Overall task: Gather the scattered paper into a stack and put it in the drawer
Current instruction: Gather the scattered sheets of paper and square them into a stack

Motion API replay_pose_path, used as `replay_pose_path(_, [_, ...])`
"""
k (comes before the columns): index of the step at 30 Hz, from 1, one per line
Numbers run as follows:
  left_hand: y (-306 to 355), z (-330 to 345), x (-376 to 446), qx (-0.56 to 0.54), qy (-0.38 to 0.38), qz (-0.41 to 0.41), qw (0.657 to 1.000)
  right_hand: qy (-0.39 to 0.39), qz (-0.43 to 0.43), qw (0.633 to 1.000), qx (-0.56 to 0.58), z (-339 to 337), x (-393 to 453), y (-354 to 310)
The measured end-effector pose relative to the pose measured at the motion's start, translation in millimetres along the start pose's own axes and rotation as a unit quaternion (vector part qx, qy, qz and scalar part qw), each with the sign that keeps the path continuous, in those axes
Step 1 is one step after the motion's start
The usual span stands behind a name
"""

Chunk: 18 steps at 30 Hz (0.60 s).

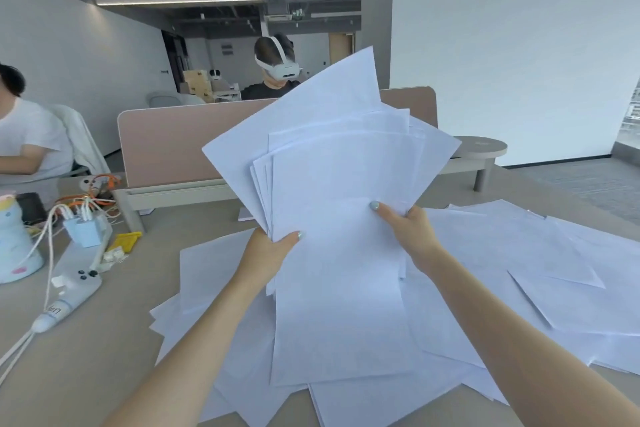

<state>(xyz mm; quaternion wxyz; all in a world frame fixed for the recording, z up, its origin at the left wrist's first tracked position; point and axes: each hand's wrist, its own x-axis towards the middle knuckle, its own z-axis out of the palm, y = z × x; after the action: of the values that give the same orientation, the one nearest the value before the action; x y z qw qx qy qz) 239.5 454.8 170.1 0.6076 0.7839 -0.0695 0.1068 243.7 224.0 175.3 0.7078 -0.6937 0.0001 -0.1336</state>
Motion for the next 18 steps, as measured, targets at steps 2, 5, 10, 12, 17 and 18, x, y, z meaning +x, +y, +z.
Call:
replay_pose_path(2, [10, -1, 4, 0.001, 0.020, -0.006, 1.000, -0.001, -0.010, 1.000, 0.013, -2, 1, -8])
replay_pose_path(5, [43, -12, 14, -0.024, 0.040, 0.024, 0.999, 0.002, -0.062, 0.998, 0.027, -6, 3, -40])
replay_pose_path(10, [95, -35, 32, -0.064, 0.029, 0.098, 0.993, -0.015, -0.151, 0.987, 0.051, -3, 6, -99])
replay_pose_path(12, [97, -38, 34, -0.079, 0.015, 0.090, 0.993, -0.022, -0.151, 0.987, 0.049, -1, 9, -103])
replay_pose_path(17, [50, -34, 24, -0.041, -0.037, 0.000, 0.998, -0.062, -0.084, 0.994, 0.020, 6, 11, -58])
replay_pose_path(18, [40, -32, 21, -0.033, -0.043, -0.012, 0.998, -0.065, -0.065, 0.996, 0.017, 7, 9, -46])
